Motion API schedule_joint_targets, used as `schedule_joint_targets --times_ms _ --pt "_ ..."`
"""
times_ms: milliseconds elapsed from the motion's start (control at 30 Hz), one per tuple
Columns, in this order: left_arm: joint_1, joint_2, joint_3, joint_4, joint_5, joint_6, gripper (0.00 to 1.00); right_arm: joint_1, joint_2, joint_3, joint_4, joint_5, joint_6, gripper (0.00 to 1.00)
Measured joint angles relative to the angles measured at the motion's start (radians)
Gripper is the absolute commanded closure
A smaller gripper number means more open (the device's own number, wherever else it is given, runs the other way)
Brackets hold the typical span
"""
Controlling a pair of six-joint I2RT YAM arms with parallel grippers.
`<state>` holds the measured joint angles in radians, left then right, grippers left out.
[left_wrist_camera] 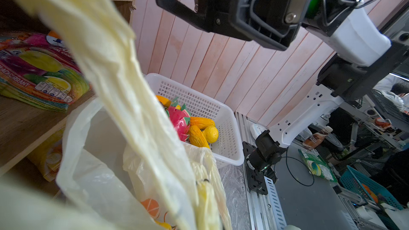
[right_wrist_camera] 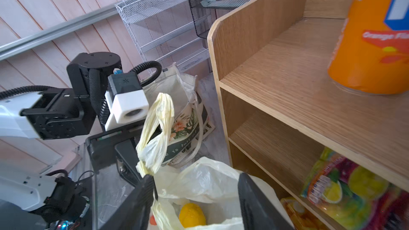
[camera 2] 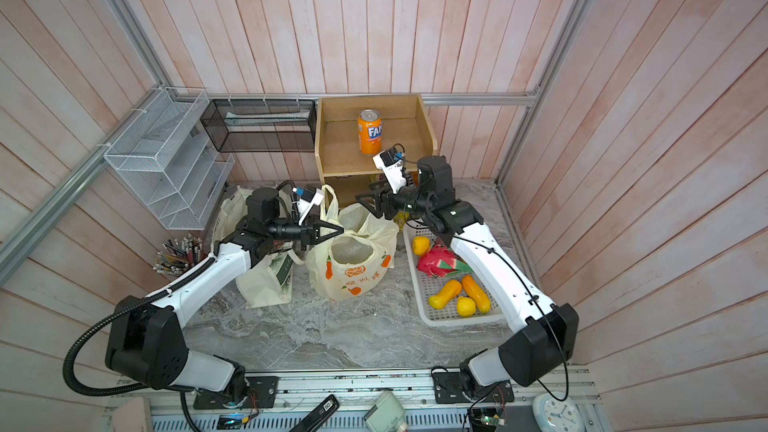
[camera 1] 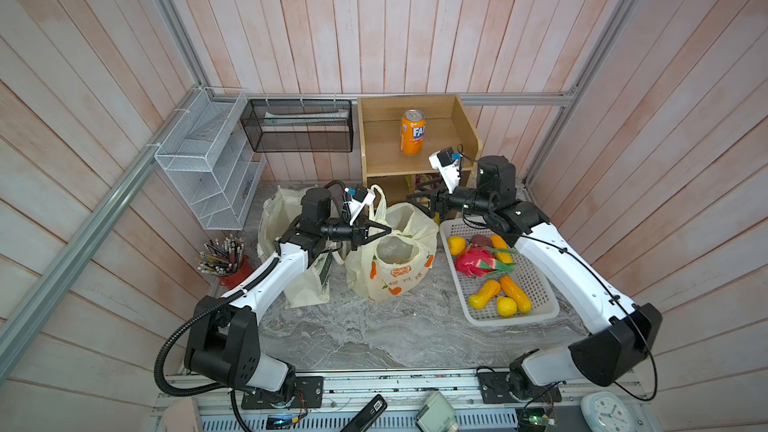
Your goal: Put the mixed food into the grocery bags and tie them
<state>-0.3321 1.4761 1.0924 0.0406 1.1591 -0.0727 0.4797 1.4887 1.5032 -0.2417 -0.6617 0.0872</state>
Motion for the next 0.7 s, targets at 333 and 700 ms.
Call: schedule_joint_targets --times_ms 333,700 --pt "-0.014 0.014 0.017 -0.015 0.027 0.0 1.0 0.035 0.128 0.063 0.042 -0.117 0.072 0.39" --pt "-0.014 0.026 0.031 -0.027 0.042 0.001 1.0 0.07 0.21 0.161 0.059 -0.145 0.092 0.45"
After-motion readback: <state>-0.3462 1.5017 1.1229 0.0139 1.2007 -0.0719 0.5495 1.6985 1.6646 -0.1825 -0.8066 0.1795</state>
